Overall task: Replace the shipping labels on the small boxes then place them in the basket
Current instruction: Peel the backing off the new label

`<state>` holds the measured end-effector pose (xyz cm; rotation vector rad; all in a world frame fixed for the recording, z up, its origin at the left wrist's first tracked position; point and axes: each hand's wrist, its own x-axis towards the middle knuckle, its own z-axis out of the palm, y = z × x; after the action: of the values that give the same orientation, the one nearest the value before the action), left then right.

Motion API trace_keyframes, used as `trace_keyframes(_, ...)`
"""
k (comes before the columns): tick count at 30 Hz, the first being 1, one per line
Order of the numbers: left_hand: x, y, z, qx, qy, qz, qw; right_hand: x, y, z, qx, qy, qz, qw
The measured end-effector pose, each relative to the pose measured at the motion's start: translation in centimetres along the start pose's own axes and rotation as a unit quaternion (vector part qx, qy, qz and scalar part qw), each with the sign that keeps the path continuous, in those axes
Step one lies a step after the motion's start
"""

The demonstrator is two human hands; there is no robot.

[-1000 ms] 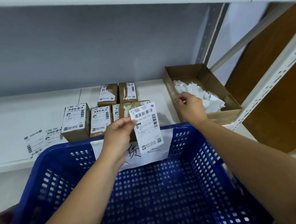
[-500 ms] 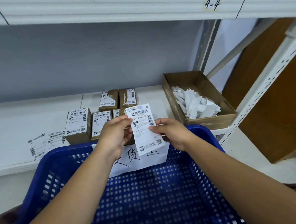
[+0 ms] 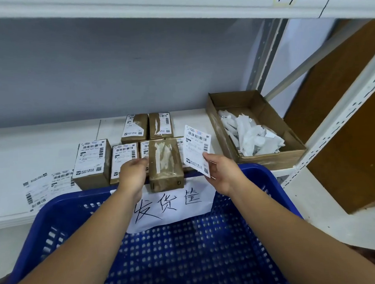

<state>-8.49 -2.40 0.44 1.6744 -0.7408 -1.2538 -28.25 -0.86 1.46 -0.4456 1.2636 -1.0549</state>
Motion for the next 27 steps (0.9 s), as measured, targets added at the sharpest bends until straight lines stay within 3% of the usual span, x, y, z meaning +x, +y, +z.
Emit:
trace_keyframes(4,1.8,-0.7,0.8,-0.025,-0.032,-0.05,0.998,1.1,0.6,1.6,0.041,0.0,0.017,0.999)
trace_keyframes(10,1.3,-1.4,1.7,0.013,-0.028,-0.013,0.999,1.7,1.8,3.9,0.018,-0.018,0.041,0.999)
trace_keyframes(13,1.0,-1.6,1.2,-0.031,-0.036,-0.01,0.999,0.9,1.6,4.0,0.004,-0.022,0.039,0.999)
trace_keyframes(19,-3.4,0.2,-1.7,-0.13,-0.117,-0.04,0.984,-2.9,0.1,2.8,0.021,-0.045,0.027,0.998)
trace_keyframes(27,-11.9,2.0,-5.7,-0.069,-0.19,0.011,0.979,-11.1,-0.2,2.1,-0.034,-0.098,-0.007,0.995)
